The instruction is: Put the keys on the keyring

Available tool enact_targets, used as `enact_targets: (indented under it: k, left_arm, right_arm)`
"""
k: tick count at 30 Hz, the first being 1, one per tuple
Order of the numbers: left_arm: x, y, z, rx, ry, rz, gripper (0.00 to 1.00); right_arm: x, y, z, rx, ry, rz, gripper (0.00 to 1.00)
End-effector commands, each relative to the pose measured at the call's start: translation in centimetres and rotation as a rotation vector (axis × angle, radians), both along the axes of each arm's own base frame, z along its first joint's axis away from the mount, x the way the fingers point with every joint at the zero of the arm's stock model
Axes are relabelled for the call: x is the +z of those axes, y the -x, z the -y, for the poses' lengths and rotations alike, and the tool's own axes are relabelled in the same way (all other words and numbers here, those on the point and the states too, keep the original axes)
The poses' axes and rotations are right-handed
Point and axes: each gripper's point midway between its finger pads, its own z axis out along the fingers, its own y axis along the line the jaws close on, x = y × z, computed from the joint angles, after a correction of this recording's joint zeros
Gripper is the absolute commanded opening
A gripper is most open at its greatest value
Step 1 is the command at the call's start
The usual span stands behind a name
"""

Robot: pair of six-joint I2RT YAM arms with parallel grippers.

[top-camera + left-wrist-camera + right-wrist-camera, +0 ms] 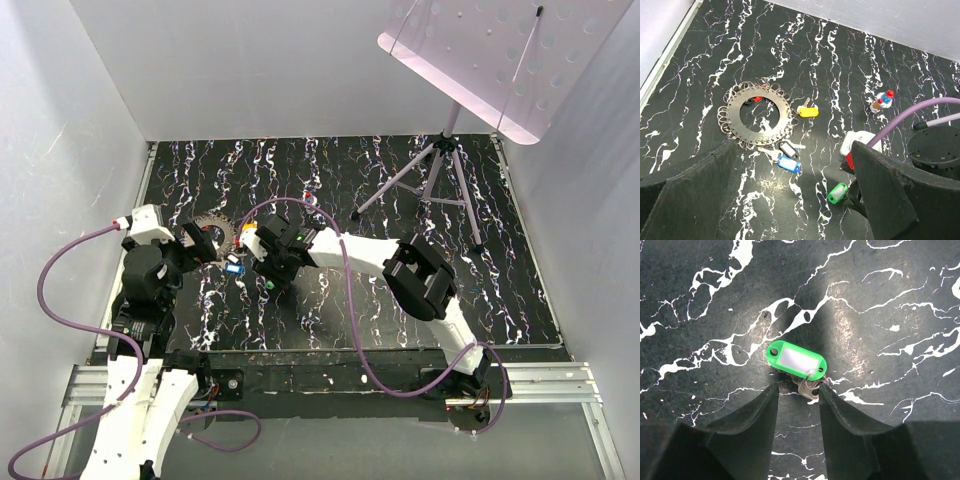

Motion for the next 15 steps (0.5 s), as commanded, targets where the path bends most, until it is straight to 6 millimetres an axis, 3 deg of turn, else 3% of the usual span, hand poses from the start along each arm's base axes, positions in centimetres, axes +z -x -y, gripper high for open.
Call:
enact_targets:
  k: [1, 8, 15]
  left_arm:
    - [-0.3, -0.3, 0.0, -0.007, -0.011, -0.002, 0.98]
    - [-0.3, -0.3, 0.1, -0.013, -0.008, -0.002, 0.98]
    - [-0.4, -0.4, 0.2, -0.019, -0.009, -0.005, 0.98]
  right_arm:
    - [0.5, -1.1, -0.6, -0.008, -0.008, 0.023, 0.45]
    - [0.1, -1.7, -0.3, -0.024, 0.003, 0.023, 0.37]
    - [-0.4, -2.1, -0.1, -0.032, 0.009, 0.018, 0.36]
